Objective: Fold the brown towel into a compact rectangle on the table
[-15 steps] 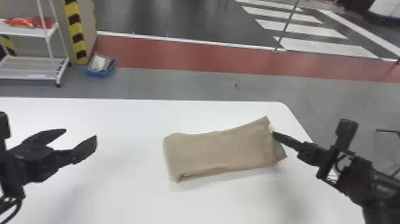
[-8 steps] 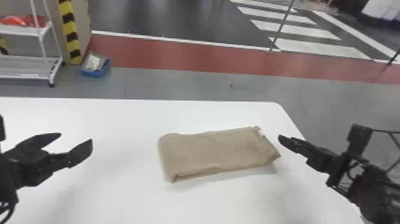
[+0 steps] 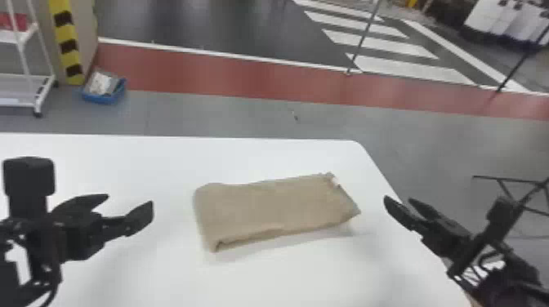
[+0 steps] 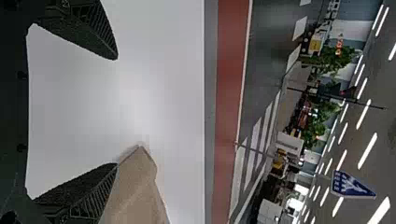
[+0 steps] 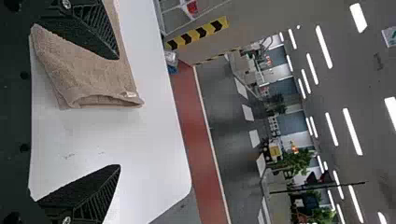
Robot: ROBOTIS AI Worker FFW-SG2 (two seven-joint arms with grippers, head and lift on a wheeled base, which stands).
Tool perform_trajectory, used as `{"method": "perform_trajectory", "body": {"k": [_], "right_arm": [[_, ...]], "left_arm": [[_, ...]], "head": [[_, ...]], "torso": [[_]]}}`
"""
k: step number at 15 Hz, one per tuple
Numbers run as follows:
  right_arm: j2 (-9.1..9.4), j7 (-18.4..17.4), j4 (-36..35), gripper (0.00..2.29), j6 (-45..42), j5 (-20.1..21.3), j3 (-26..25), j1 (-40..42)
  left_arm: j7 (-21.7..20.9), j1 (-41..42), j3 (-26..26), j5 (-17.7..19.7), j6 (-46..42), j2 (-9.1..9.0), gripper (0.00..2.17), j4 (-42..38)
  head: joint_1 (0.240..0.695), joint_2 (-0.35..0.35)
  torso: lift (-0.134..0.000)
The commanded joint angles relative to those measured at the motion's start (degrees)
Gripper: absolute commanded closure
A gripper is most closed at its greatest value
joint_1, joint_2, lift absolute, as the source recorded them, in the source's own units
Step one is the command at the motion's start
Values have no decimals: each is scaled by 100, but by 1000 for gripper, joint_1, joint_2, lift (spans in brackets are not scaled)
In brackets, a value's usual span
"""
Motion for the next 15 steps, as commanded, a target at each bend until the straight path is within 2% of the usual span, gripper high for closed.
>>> {"method": "perform_trajectory", "body": {"k": [1,4,6,12,15], "right_arm": [[329,109,-274,49,-251,-152,-219,192],[443,126,-521,49,-444,-152,-254,402],[504,188,-521,49,-549,-135,-272,429],[531,258,-503,49,-655,-64,-289,508],[531,355,-354,49,-760,-64,-351,552]], "left_arm": [[84,-211,-365,-40,-7,-168,83,332],[409,-360,-848,-57,-25,-239,130,613],[541,-404,-1033,-145,-165,-388,181,798],[725,-659,-1481,-110,-324,-784,275,1105],[857,-694,-1701,-66,-306,-898,275,1158]], "head": [[695,-350],[695,-350],[695,-350],[695,-350],[695,-350]], "torso": [[-124],[-124],[-124],[-124],[-124]]}}
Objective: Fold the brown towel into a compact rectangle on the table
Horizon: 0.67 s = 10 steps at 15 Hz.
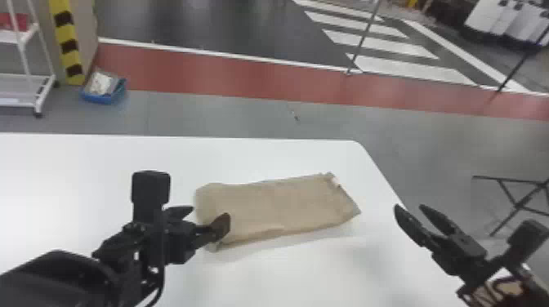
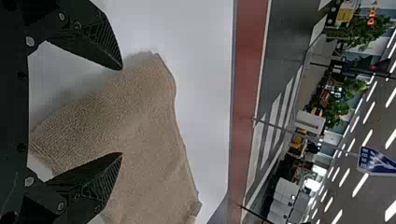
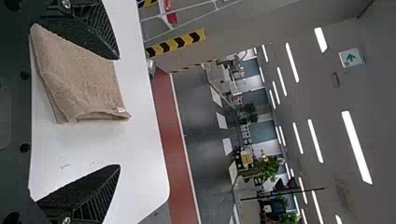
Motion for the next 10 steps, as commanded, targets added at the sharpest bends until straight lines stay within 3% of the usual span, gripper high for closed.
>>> {"method": "perform_trajectory", "body": {"k": [1,10], "right_arm": [[0,50,124,49,-73,6,-73,17],[0,164,177,49,-143,-55,-152,-1]], "left_arm": [[55,-17,-204,26,3,-62,275,71],[187,-17,-476,-325,-14,-71,367,185]], "head": [[695,-350],[695,-350]], "torso": [[-124],[-124]]}}
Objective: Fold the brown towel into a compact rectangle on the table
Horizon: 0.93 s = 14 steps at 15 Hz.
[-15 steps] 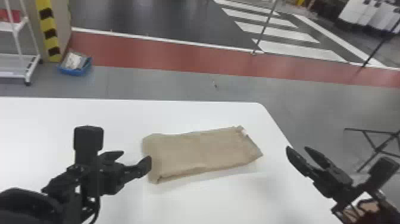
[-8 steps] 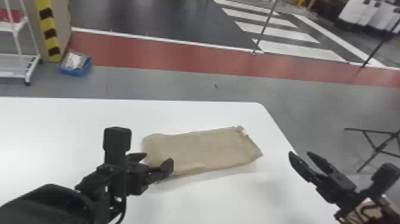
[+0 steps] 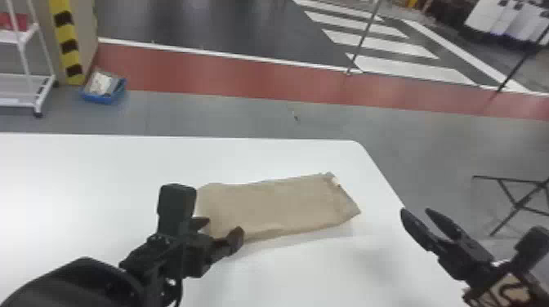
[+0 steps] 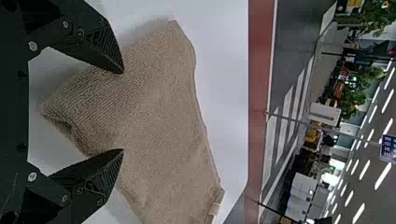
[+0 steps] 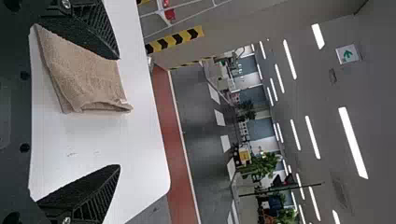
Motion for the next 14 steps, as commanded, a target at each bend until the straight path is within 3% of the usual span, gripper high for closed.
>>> {"method": "perform_trajectory", "body": {"k": [1,5,8,9,10,14], "right_arm": [[8,25,-10,49,3,-31,-8,-8],[8,34,-72,49,20,-49,-17,1],[8,34,-116,49,38,-66,-35,1],[8,34,-133,49,38,-66,-52,1],[17,42,-142,49,38,-93,-79,10],[26,42,-160,49,38,-101,-61,10]], "left_arm": [[-1,16,0,-39,18,30,380,3],[-10,43,0,-39,35,83,721,-32],[-10,60,27,-48,70,101,829,-67],[8,69,44,-83,70,101,1166,-76],[8,69,97,-171,70,101,1241,-67],[-1,131,457,-241,70,241,1241,-111]], "head": [[695,-350],[695,-350],[695,-350],[695,-350],[695,-350],[695,-350]], "torso": [[-124],[-124],[-124],[-124],[-124],[-124]]}}
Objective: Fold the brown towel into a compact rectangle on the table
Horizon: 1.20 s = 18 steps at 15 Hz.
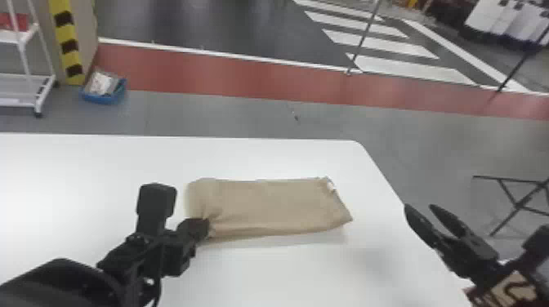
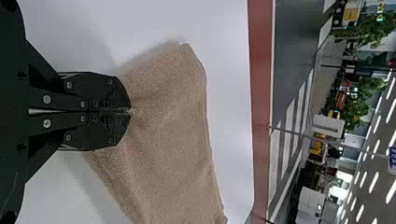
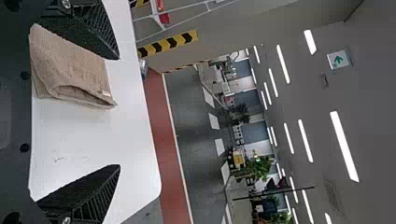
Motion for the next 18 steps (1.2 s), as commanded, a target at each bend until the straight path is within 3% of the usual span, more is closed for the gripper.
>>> {"method": "perform_trajectory", "body": {"k": [1,8,14,16,18], "right_arm": [[0,-8,-1,49,-16,-1,45,-9],[0,-78,-1,49,20,70,283,-158],[18,-175,8,49,108,140,520,-316],[9,-271,-9,49,354,184,590,-369],[9,-333,-18,49,565,245,696,-439]], "left_arm": [[-2,90,291,15,0,161,1241,-103],[-19,582,1047,112,123,706,1241,-815],[-107,881,1284,130,352,846,1237,-1237],[-125,881,1293,130,352,864,1008,-1378],[-142,995,1372,112,580,952,225,-1887]], "head": [[695,-350],[695,-350],[695,-350],[695,-350],[695,-350]], "torso": [[-124],[-124],[-124],[-124],[-124]]}}
